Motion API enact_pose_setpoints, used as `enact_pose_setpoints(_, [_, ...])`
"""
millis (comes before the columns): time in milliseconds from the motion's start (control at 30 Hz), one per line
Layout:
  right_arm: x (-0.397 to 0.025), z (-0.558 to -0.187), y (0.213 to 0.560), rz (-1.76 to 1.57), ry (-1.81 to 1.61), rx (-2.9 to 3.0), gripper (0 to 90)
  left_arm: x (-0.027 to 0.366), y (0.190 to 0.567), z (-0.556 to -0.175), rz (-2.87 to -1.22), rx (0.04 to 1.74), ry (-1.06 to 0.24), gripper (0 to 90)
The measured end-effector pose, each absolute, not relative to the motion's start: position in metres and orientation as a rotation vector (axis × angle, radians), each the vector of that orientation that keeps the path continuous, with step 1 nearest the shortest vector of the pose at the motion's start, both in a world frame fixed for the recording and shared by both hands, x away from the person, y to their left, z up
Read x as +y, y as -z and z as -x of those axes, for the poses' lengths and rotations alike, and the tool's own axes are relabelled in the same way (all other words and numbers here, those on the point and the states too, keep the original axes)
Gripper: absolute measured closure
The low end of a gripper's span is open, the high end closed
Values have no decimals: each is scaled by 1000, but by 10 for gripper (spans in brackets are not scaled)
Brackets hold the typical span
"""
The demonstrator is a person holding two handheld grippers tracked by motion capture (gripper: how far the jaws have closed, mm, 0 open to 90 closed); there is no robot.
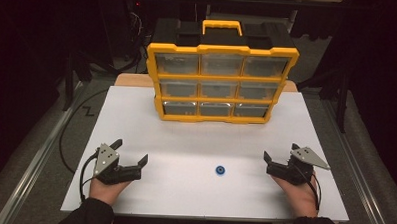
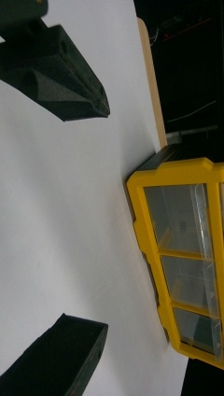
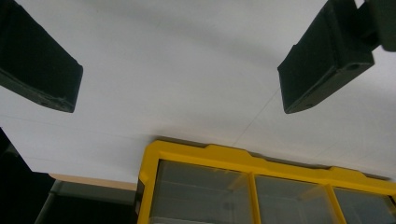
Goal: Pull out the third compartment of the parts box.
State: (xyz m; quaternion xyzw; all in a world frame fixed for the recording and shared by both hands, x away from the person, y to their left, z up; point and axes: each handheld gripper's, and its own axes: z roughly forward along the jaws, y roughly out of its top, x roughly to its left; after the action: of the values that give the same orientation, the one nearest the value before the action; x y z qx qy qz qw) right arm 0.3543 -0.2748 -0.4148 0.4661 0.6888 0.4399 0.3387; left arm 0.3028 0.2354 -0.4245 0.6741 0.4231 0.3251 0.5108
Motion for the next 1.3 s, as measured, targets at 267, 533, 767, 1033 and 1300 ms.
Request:
enact_pose_setpoints(267, [-267,-362,414,-1203,-1156,1795,7,234,425,-303,-1624,1007,-773,5])
enact_pose_setpoints(533, [-262,-376,411,-1219,-1163,1786,8,233,425,-304,-1621,1000,-770,4])
enact_pose_setpoints(767, [-258,-388,409,-1238,-1160,1777,8,232,426,-304,-1625,996,-770,3])
enact_pose_setpoints(1033, [-250,-400,406,-1227,-1145,1764,8,231,426,-304,-1623,996,-778,3])
enact_pose_setpoints(1300, [-247,-411,406,-1233,-1137,1754,8,230,427,-306,-1621,998,-782,3])
